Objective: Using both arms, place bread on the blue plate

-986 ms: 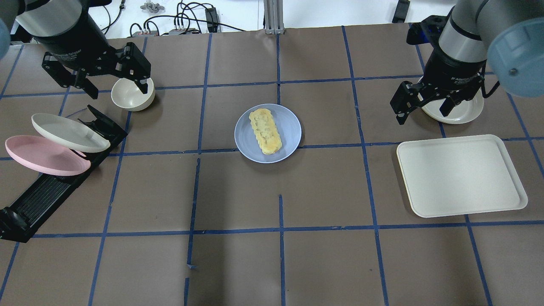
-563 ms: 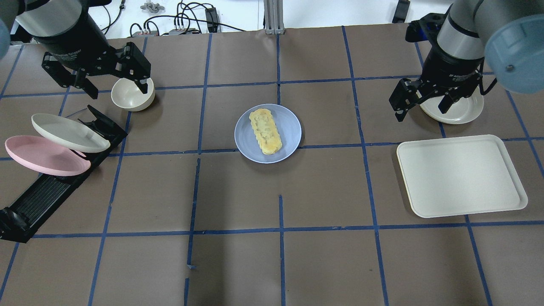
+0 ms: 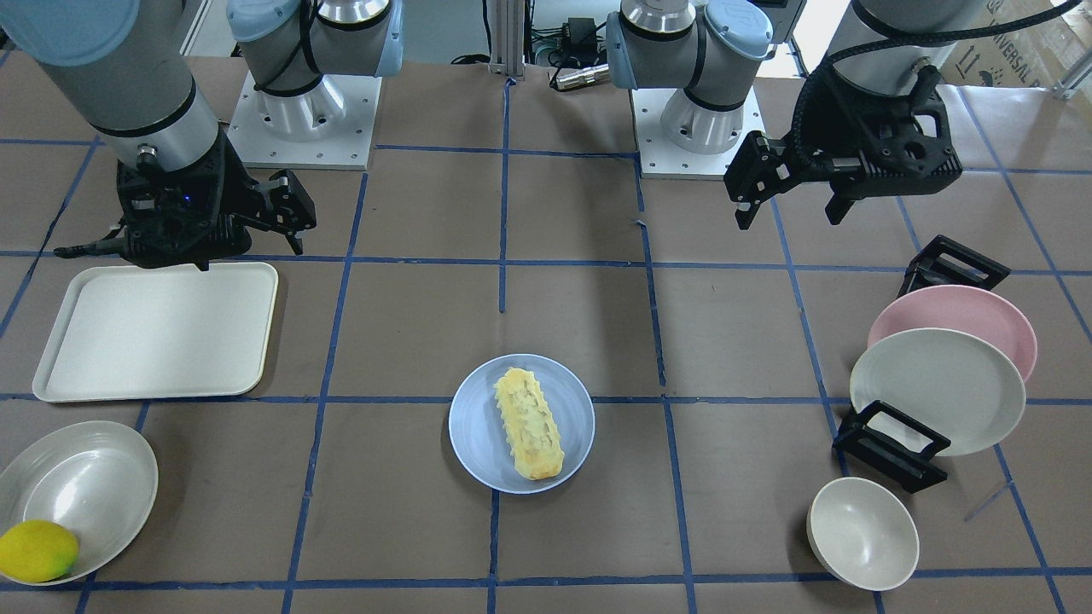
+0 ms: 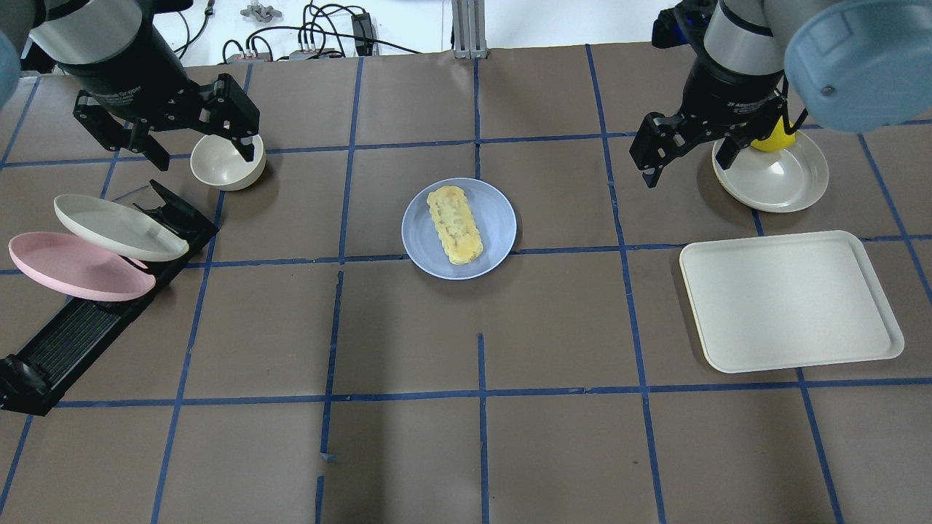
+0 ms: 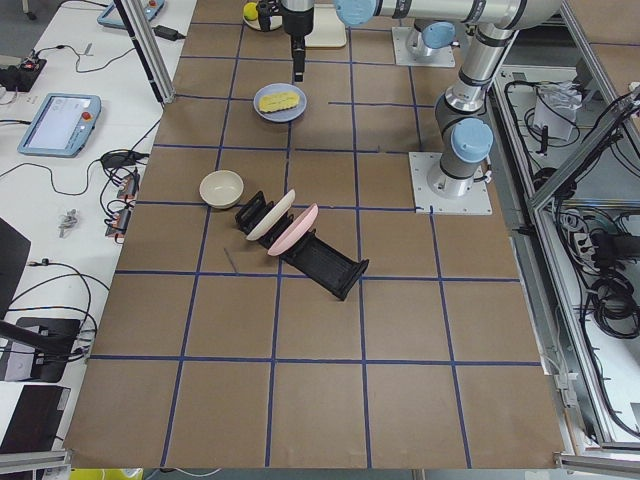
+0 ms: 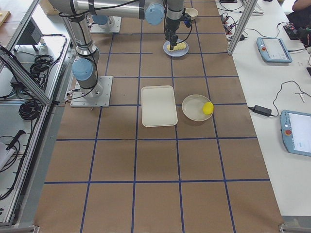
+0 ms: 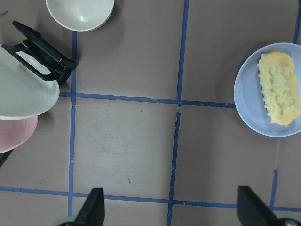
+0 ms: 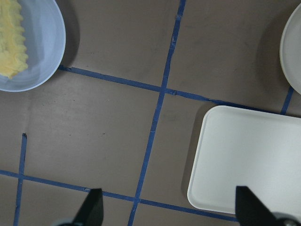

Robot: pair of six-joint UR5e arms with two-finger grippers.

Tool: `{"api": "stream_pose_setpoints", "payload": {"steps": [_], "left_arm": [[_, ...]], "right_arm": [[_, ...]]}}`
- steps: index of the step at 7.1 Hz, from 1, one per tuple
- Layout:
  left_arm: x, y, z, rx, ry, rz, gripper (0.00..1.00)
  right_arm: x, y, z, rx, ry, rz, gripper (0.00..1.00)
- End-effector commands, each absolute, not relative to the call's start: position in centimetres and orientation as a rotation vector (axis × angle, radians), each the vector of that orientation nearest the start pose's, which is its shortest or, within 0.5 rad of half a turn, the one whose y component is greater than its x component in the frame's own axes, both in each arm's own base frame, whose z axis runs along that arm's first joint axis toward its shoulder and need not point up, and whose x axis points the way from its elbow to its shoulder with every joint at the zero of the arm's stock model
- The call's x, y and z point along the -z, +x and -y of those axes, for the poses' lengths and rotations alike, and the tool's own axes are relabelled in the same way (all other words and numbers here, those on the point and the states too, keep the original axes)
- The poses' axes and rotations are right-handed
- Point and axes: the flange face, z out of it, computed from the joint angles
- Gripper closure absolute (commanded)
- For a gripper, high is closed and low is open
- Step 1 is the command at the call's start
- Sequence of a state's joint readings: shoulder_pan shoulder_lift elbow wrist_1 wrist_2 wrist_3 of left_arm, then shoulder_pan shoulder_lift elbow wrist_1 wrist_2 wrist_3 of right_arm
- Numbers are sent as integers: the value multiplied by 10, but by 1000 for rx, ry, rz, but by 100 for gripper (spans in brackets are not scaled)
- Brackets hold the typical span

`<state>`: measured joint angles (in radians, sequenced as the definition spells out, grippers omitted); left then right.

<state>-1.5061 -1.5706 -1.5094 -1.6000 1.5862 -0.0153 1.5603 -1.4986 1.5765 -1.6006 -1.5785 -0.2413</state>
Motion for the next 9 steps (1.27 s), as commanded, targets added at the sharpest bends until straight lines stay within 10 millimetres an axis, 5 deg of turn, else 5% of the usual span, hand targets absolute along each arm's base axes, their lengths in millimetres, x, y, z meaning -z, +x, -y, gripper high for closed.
{"api": "stream_pose_setpoints", "payload": {"steps": [1, 9], "left_arm": [[-515, -100, 502, 50, -125, -3123, 0], [-515, -101, 502, 50, -125, -3124, 0]], "right_arm": [[-458, 129, 515, -43, -367, -3116, 0], [-459, 154, 508, -39, -392, -3090, 0]]}}
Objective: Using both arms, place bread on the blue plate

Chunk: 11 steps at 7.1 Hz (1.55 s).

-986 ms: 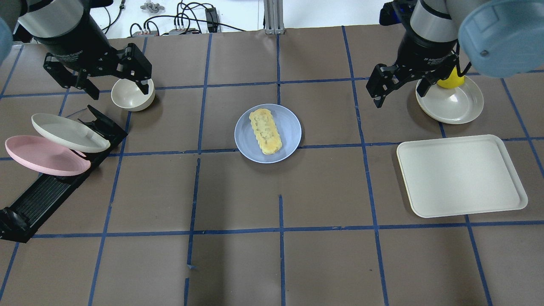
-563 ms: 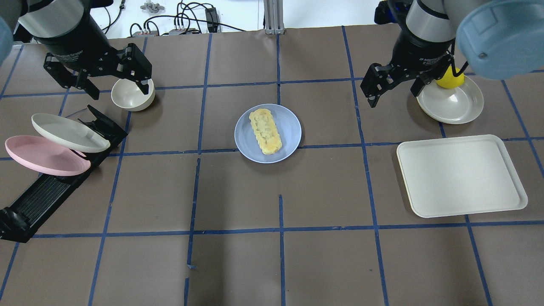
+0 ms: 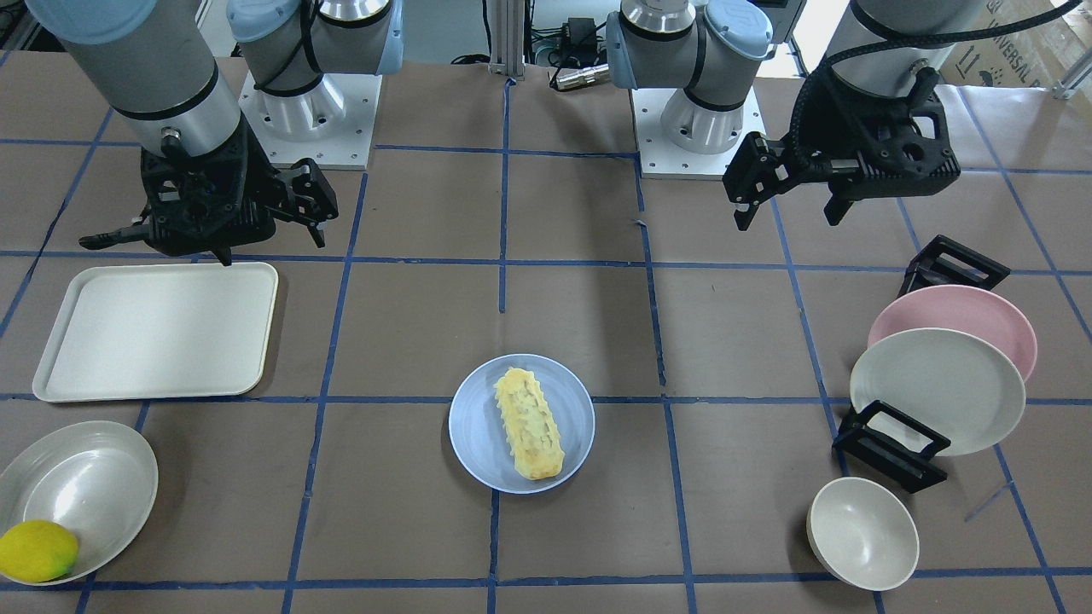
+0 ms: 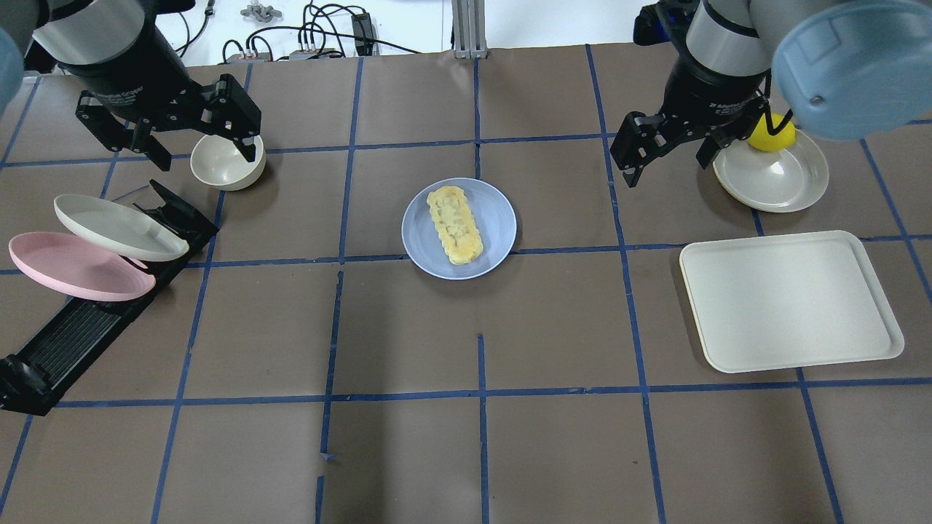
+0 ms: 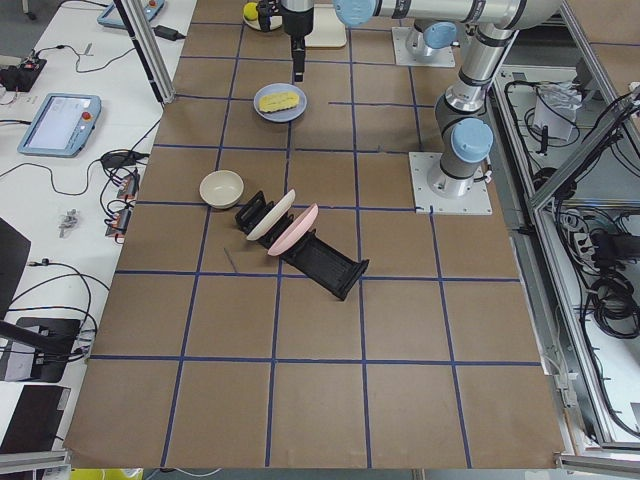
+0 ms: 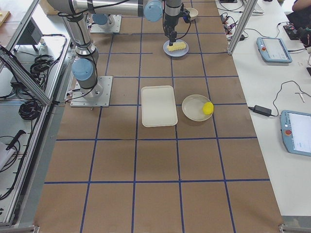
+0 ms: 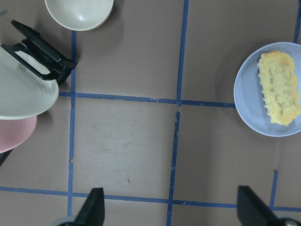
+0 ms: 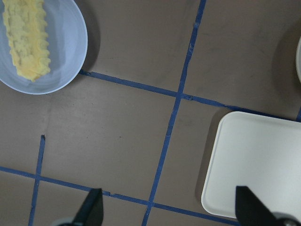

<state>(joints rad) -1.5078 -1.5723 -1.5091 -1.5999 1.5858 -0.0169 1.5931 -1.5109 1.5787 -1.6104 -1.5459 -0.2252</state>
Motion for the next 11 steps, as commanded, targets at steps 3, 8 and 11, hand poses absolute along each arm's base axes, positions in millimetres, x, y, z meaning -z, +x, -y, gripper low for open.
{"api": "stream_pose_setpoints", "payload": {"steps": [3, 8, 11], "left_arm": [[-516, -101, 502, 52, -125, -3124, 0], [-515, -102, 502, 50, -125, -3136, 0], [-517, -101, 501, 57, -125, -3129, 0]], "right_arm": [[-459, 165, 505, -36, -400, -3091, 0], [-452, 165, 504, -58, -394, -3098, 0], [-453, 167, 503, -57, -397, -3090, 0]]}}
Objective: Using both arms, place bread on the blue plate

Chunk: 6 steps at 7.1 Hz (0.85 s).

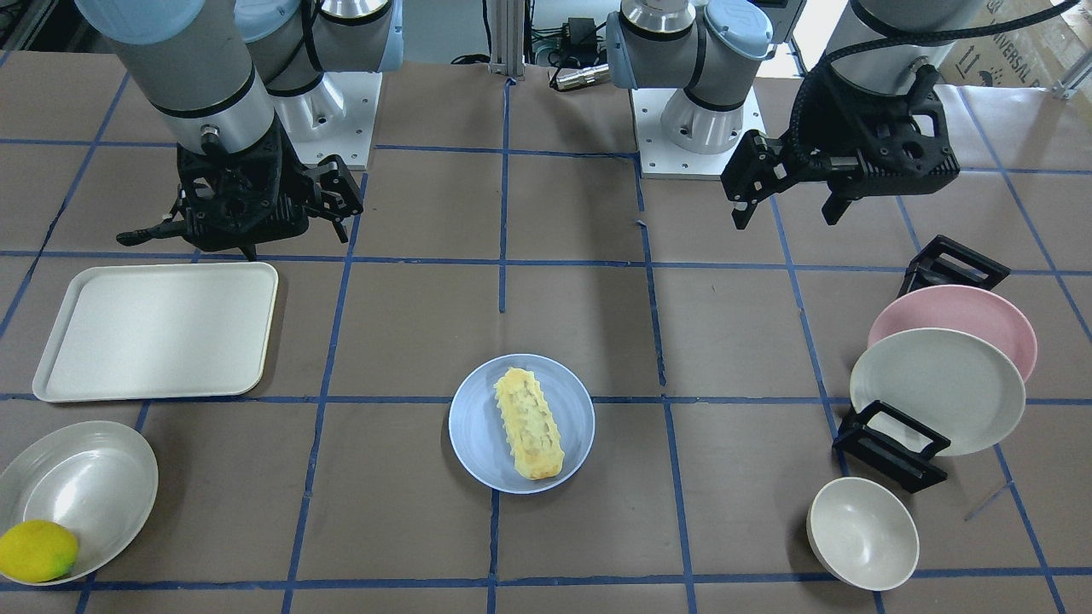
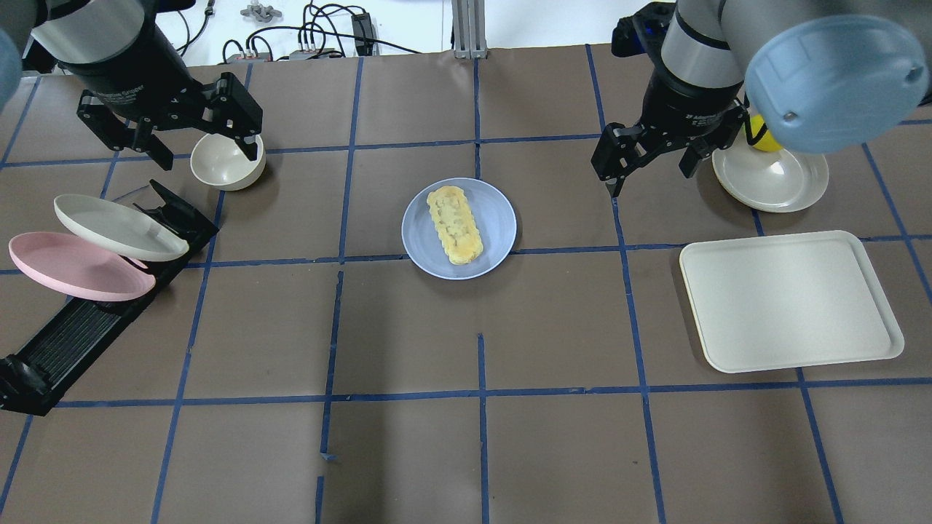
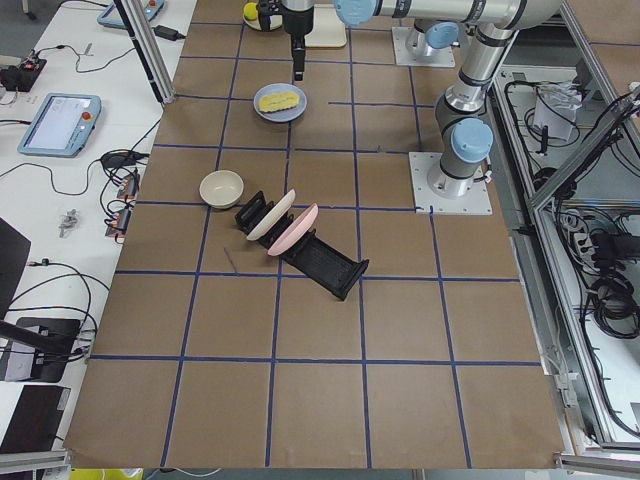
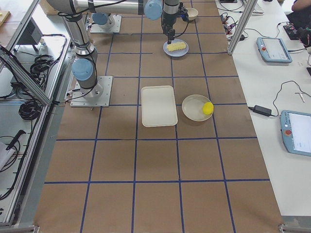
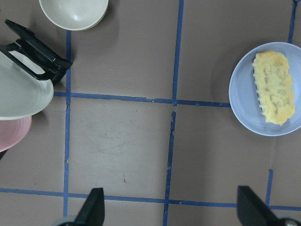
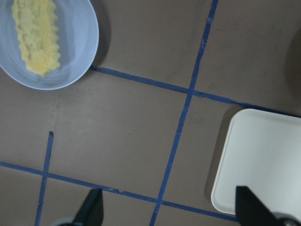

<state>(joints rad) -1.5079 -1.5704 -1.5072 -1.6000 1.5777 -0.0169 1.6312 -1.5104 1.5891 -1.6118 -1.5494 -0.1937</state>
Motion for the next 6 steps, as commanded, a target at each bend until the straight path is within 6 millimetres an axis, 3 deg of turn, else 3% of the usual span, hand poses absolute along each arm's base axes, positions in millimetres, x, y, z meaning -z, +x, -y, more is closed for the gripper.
{"api": "stream_pose_setpoints", "payload": {"steps": [1, 6], "left_arm": [[-517, -101, 501, 57, -125, -3130, 0], [-518, -102, 501, 58, -125, -3135, 0]], "right_arm": [[-453, 167, 503, -57, -397, -3090, 0], [-462, 168, 507, -25, -402, -3084, 0]]}}
